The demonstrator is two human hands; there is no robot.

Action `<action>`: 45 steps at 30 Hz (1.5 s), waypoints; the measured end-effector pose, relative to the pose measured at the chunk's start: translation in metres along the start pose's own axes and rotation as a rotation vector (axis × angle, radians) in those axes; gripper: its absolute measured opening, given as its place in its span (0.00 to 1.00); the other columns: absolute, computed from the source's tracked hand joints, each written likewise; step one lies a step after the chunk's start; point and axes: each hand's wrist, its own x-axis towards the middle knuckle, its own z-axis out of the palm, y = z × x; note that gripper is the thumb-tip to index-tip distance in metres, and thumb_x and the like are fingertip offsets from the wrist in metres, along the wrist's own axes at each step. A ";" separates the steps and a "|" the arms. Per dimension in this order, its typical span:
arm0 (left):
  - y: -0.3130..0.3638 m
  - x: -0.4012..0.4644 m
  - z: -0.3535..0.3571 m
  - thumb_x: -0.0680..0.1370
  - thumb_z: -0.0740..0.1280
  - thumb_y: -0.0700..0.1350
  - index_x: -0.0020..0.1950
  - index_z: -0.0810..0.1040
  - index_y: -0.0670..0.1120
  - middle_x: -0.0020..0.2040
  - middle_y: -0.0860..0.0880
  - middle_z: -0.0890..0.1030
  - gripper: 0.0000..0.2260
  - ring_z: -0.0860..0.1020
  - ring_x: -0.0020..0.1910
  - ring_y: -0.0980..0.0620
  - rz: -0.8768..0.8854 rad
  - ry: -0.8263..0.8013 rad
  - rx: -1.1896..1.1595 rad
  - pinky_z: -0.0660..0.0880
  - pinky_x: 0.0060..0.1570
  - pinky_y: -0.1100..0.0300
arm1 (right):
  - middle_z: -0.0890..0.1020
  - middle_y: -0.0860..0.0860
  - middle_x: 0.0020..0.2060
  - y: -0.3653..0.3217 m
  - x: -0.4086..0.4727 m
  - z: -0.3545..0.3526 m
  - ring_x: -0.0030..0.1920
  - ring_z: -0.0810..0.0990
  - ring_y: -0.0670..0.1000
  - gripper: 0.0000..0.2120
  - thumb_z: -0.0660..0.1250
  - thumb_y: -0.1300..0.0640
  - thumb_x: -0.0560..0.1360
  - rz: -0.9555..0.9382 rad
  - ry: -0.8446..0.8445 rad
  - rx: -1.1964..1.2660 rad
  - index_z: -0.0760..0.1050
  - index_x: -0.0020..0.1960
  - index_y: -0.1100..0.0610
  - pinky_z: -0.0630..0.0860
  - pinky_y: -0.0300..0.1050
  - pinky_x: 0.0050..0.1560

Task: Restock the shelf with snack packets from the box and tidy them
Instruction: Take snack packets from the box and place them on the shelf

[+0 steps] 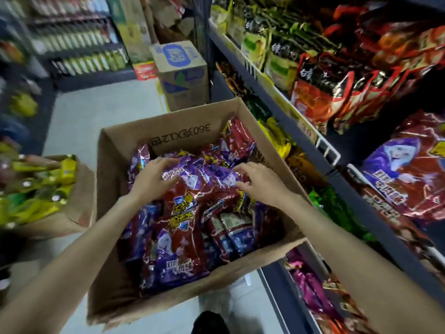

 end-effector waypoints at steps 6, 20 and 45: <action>-0.029 0.028 0.011 0.73 0.65 0.64 0.77 0.54 0.44 0.76 0.45 0.61 0.42 0.62 0.72 0.46 0.023 -0.320 0.291 0.61 0.69 0.54 | 0.74 0.53 0.64 -0.014 0.065 0.051 0.63 0.73 0.54 0.25 0.62 0.46 0.78 0.062 -0.122 0.074 0.63 0.72 0.54 0.73 0.51 0.59; -0.043 0.035 0.018 0.67 0.65 0.71 0.78 0.48 0.50 0.73 0.43 0.60 0.48 0.61 0.70 0.43 0.271 -0.301 0.382 0.62 0.69 0.52 | 0.68 0.49 0.37 -0.026 0.090 0.062 0.35 0.66 0.47 0.16 0.62 0.44 0.78 0.463 -0.407 0.352 0.66 0.44 0.57 0.61 0.43 0.36; -0.019 0.051 -0.005 0.72 0.69 0.58 0.58 0.69 0.47 0.40 0.60 0.73 0.22 0.74 0.36 0.62 0.231 -0.079 -0.102 0.67 0.33 0.65 | 0.79 0.52 0.55 -0.016 0.061 0.050 0.51 0.80 0.51 0.28 0.72 0.64 0.72 0.641 0.337 1.125 0.65 0.68 0.55 0.79 0.51 0.52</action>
